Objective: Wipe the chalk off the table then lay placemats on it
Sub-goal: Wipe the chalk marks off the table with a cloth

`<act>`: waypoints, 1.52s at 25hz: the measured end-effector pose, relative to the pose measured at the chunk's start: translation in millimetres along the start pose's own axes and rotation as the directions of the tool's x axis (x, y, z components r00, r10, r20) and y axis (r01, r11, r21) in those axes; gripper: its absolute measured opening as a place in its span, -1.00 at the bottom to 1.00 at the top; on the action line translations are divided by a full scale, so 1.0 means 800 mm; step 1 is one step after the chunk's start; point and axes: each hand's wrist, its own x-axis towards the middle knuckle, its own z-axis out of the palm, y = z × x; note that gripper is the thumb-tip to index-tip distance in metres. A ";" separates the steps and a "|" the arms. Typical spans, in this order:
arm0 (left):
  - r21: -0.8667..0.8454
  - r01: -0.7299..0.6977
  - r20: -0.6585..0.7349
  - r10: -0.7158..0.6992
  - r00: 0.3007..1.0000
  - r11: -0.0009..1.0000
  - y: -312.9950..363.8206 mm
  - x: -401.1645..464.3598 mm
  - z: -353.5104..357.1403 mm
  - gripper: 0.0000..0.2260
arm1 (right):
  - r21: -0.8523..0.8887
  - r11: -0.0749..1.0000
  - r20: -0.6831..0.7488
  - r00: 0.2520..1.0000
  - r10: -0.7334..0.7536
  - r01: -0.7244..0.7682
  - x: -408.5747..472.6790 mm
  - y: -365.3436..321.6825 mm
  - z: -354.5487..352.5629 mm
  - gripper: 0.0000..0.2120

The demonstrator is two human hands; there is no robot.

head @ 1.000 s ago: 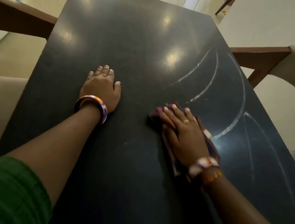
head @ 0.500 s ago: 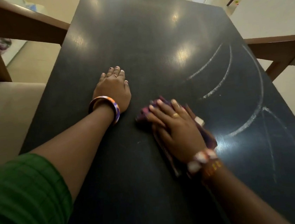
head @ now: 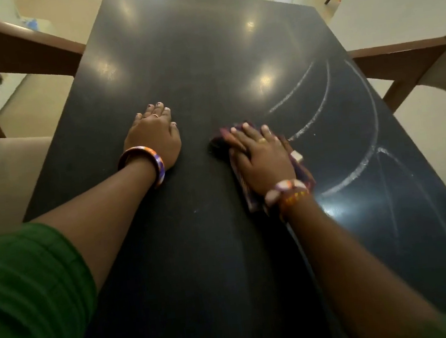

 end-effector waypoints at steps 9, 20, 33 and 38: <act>0.147 0.035 0.127 -0.054 0.990 0.989 0.051 -0.067 -0.004 -0.46 | -0.090 0.983 0.011 0.987 0.159 -0.157 -0.113 0.039 -0.022 -0.50; 0.151 -0.194 0.242 0.154 0.958 0.969 0.127 -0.160 0.029 -0.44 | -0.005 0.628 -0.159 0.621 0.768 -0.778 -0.275 0.180 -0.084 -0.62; 0.159 -0.209 0.243 0.167 0.955 0.965 0.126 -0.161 0.026 -0.44 | 0.051 0.623 -0.115 0.615 0.780 -0.781 -0.337 0.228 -0.093 -0.61; 0.175 -0.202 0.206 0.164 0.965 0.964 0.129 -0.159 0.029 -0.45 | 0.002 0.785 -0.188 0.771 0.609 -0.620 -0.299 0.118 -0.052 -0.54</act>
